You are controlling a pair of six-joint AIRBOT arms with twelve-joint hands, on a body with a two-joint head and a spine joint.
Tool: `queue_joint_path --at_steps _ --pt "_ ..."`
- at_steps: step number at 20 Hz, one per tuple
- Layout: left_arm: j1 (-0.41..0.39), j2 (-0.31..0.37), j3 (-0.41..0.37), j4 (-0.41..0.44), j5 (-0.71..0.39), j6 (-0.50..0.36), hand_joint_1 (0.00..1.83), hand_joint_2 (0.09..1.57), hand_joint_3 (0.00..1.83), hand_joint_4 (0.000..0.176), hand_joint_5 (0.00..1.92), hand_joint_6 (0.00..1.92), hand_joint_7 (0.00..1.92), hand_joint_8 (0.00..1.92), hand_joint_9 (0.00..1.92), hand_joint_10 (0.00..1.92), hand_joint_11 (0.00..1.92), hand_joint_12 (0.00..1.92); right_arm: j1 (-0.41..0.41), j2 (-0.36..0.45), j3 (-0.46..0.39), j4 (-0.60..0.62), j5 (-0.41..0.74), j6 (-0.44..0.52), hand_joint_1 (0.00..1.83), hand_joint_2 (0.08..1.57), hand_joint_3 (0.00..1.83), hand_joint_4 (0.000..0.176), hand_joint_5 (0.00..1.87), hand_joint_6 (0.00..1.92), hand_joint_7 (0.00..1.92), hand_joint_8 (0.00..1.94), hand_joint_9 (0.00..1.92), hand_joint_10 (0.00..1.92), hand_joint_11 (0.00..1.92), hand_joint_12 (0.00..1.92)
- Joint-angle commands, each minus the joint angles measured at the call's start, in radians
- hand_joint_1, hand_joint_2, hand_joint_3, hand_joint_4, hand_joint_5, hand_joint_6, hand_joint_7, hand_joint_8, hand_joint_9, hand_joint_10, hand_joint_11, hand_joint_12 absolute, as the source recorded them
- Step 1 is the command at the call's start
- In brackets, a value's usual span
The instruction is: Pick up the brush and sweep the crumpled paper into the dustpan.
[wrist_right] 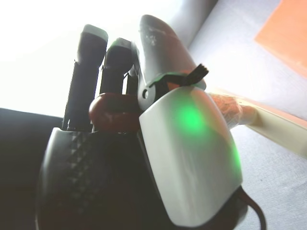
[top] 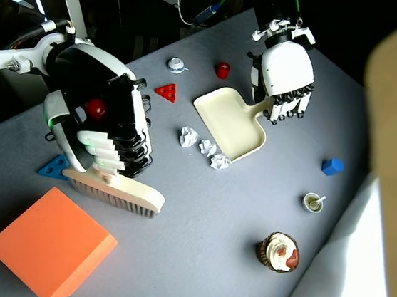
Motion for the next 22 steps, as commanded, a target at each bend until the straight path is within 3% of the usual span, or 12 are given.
queue_joint_path --at_steps 1,2,3,5,6,7,8,9,10,15,19,22 --pt "-0.011 0.002 -0.002 0.031 0.069 0.007 1.26 1.06 0.00 0.000 1.06 1.00 1.16 0.54 1.13 0.00 0.74 0.76 -0.006 0.014 -0.003 -0.063 -0.071 -0.010 1.56 1.20 0.00 0.052 0.86 1.92 0.80 1.94 0.79 1.92 0.77 1.92" --pt "-0.010 0.003 -0.003 0.031 0.069 0.007 1.26 1.06 0.00 0.000 1.06 1.00 1.16 0.54 1.13 0.00 0.74 0.76 -0.010 0.014 -0.003 -0.062 -0.072 -0.009 1.56 1.20 0.00 0.052 0.86 1.92 0.80 1.94 0.79 1.92 0.77 1.92" --pt "-0.010 0.003 -0.003 0.031 0.069 0.007 1.26 1.07 0.00 0.000 1.05 1.01 1.14 0.56 1.13 0.00 0.74 0.76 -0.016 0.014 -0.003 -0.061 -0.072 -0.009 1.52 1.20 0.00 0.000 0.86 1.92 0.80 1.94 0.80 1.92 0.74 1.92" --pt "-0.010 0.002 -0.005 0.031 0.069 0.007 1.26 1.07 0.00 0.000 1.05 1.00 1.16 0.54 1.15 0.00 0.77 0.76 -0.025 0.015 -0.003 -0.060 -0.072 -0.007 1.48 1.19 0.00 0.000 0.84 1.84 0.79 1.94 0.84 1.92 0.75 1.92" --pt "-0.011 0.002 -0.005 0.031 0.069 0.007 1.25 1.07 0.00 0.000 1.04 1.02 1.17 0.53 1.15 0.00 0.77 0.76 -0.031 0.015 -0.004 -0.058 -0.072 -0.007 1.42 1.15 0.00 0.000 0.86 1.78 0.87 1.94 0.92 1.92 0.81 1.92" --pt "-0.011 0.002 -0.006 0.031 0.069 0.006 1.25 1.07 0.00 0.000 1.03 1.04 1.15 0.56 1.14 0.00 0.79 0.71 -0.035 0.015 -0.005 -0.056 -0.072 -0.007 1.34 1.15 0.00 0.000 0.90 1.43 0.92 1.94 0.95 1.92 0.84 1.92" --pt "-0.011 0.002 -0.006 0.031 0.069 0.006 1.25 1.07 0.00 0.000 1.03 1.04 1.15 0.56 1.14 0.00 0.79 0.71 -0.038 0.015 -0.005 -0.056 -0.072 -0.007 1.34 1.15 0.00 0.000 0.90 1.43 0.92 1.94 0.95 1.92 0.84 1.92" --pt "-0.013 0.003 -0.007 0.031 0.069 0.006 1.25 1.07 0.00 0.000 1.02 1.05 1.15 0.56 1.15 0.00 0.83 0.65 -0.042 0.016 -0.006 -0.056 -0.072 -0.007 1.21 1.12 0.00 0.000 0.88 1.76 0.96 1.94 0.94 1.92 0.87 1.92" --pt "-0.014 0.003 -0.007 0.031 0.069 0.006 1.25 1.07 0.00 0.000 1.02 1.05 1.15 0.56 1.15 0.00 0.82 0.65 -0.044 0.016 -0.006 -0.056 -0.072 -0.007 1.18 1.11 0.00 0.000 0.93 1.89 0.99 1.94 0.95 1.92 0.89 1.92" --pt "-0.017 0.002 -0.011 0.028 0.068 0.006 1.26 1.06 0.00 0.000 1.06 0.99 1.18 0.49 1.15 0.00 0.81 0.66 -0.043 0.017 0.004 -0.073 -0.070 -0.004 0.97 1.21 0.00 0.000 0.98 1.92 1.04 1.94 1.00 1.92 0.95 1.92" --pt "-0.018 0.002 -0.009 0.028 0.069 0.006 1.25 1.08 0.00 0.000 1.04 1.04 1.11 0.62 1.12 0.00 0.75 0.71 -0.018 0.016 0.019 -0.085 -0.066 -0.004 0.96 1.20 0.00 0.020 0.99 1.92 1.04 1.94 0.98 1.92 0.91 1.92" --pt "-0.019 0.002 -0.008 0.028 0.069 0.006 1.25 1.07 0.00 0.000 1.04 1.02 1.12 0.61 1.12 0.00 0.75 0.73 0.001 0.006 0.029 -0.086 -0.065 -0.004 0.86 1.21 0.00 0.033 1.01 1.92 1.03 1.94 0.95 1.92 0.89 1.92"
